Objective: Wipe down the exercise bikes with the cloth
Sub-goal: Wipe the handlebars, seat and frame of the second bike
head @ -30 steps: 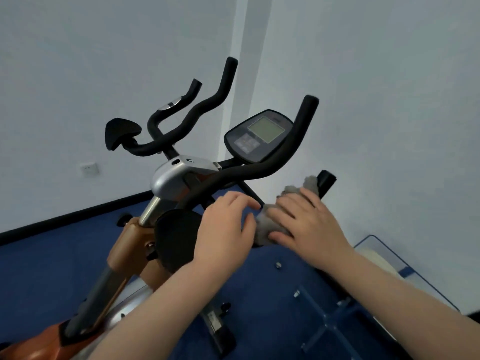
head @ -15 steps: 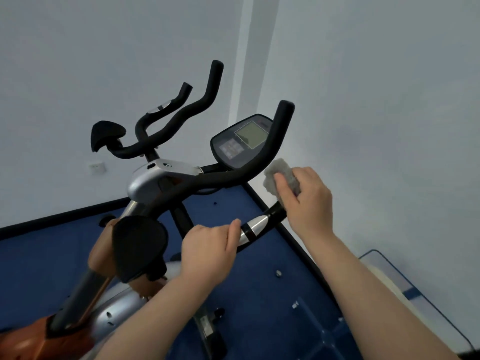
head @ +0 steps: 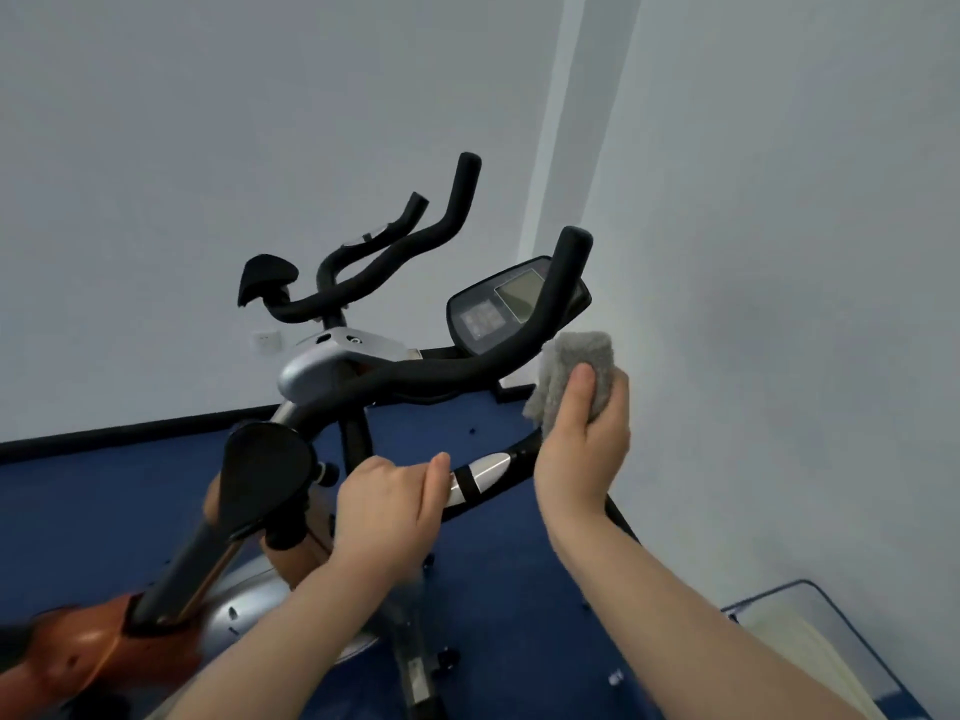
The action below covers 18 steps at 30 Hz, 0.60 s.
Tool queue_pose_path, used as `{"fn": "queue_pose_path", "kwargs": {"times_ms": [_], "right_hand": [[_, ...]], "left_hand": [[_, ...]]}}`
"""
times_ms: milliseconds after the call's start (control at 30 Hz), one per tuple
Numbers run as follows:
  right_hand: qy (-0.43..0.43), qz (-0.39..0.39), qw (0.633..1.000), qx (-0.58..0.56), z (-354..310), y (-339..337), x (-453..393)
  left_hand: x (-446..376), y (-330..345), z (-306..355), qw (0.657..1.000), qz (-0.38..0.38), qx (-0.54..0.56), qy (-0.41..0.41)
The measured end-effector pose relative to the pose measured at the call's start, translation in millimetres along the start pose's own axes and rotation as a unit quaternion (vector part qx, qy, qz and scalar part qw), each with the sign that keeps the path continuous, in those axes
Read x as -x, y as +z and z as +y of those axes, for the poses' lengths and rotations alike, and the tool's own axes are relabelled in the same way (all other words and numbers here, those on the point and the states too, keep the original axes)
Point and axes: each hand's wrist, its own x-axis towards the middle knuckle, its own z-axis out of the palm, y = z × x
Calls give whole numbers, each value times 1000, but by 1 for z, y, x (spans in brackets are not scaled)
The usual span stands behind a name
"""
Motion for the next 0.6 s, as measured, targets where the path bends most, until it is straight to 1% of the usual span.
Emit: {"fn": "queue_pose_path", "kwargs": {"times_ms": [67, 100, 133, 167, 233, 300, 367, 433, 467, 500, 533, 600], "right_hand": [[-61, -97, 992, 60, 4, -16, -13], [-116, -150, 976, 109, 4, -25, -20], [-183, -203, 949, 159, 3, -35, -27], [-245, -252, 914, 203, 2, -42, -34], [-360, -320, 827, 290, -5, -52, -52], [-452, -357, 730, 367, -16, -54, -64], [-517, -386, 634, 427, -21, -50, -66], [-549, -396, 554, 485, -25, -42, -57], [-546, -404, 528, 510, -25, -38, -51], [-534, -425, 515, 520, -26, -34, -46], [-522, -447, 511, 515, -27, -32, -45], [-533, -483, 491, 492, -28, -36, -53]], "left_hand": [[1, 1, -1, 1000, 0, 5, -3], [2, 0, 0, 1000, 5, 5, -8], [3, 1, 1, 1000, 11, 2, -12], [4, 0, 2, 1000, 13, 0, -16], [5, 1, 3, 1000, 12, 2, -21], [6, 3, 2, 1000, 19, -1, -21], [10, 6, 1, 999, 32, 17, -32], [13, 9, 2, 996, 45, 40, -63], [15, 10, 3, 994, 52, 53, -79], [17, 11, 2, 992, 58, 61, -91], [21, 12, 1, 992, 62, 58, -94], [28, 13, 0, 993, 59, 53, -92]]}}
